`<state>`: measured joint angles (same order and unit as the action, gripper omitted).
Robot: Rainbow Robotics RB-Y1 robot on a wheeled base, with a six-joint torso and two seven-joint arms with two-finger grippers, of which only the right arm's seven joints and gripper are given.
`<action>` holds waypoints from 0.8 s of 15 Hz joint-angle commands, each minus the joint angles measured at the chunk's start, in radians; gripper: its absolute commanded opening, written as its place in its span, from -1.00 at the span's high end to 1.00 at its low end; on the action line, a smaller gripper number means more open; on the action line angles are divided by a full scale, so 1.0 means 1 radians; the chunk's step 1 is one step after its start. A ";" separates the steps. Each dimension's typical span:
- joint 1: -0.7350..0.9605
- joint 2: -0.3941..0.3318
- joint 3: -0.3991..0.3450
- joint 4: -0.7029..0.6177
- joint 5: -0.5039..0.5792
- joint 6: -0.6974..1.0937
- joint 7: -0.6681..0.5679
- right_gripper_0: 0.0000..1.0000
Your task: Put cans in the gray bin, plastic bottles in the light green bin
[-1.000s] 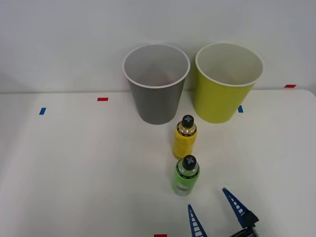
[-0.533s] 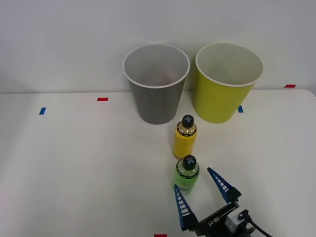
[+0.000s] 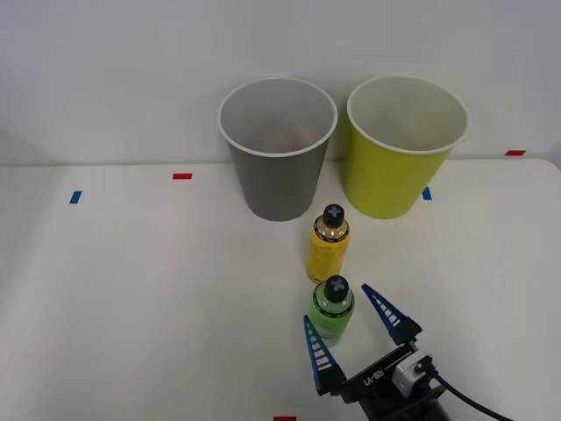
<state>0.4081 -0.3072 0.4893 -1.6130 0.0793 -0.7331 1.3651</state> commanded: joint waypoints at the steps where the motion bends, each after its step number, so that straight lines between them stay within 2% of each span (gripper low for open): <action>1: -0.012 0.011 0.017 0.001 -0.009 0.000 0.006 -1.00; 12: -0.035 0.025 0.017 -0.001 -0.016 0.058 0.071 -1.00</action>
<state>0.3741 -0.2821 0.5062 -1.6131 0.0642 -0.6765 1.4316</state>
